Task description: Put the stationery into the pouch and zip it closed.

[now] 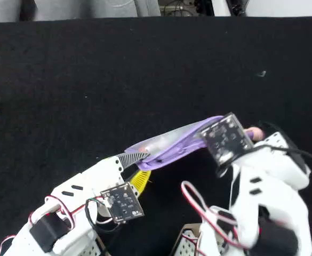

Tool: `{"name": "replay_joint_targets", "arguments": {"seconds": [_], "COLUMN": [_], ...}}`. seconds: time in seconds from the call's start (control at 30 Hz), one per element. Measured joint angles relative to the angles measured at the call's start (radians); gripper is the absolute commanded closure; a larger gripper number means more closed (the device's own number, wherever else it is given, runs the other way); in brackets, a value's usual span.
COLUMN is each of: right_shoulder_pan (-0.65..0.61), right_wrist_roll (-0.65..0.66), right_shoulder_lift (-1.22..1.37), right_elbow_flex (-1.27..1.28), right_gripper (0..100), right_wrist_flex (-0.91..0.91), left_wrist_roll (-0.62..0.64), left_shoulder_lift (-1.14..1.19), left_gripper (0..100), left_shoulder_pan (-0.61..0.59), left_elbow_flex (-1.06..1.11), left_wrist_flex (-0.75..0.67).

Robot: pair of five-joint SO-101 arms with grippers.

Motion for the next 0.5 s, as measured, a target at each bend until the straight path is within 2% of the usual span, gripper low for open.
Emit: {"name": "replay_joint_targets", "arguments": {"seconds": [0.5], "right_shoulder_pan": [0.193], "right_wrist_roll": [0.092], "right_shoulder_lift": [0.0], "right_elbow_flex": [0.241], "right_gripper": [98.7], "right_wrist_flex": [-0.362], "left_wrist_roll": [0.0], "left_shoulder_lift": [0.0], "left_gripper": [97], "left_shoulder_pan": [0.0], "left_elbow_flex": [0.0], "left_wrist_flex": [0.0]}}
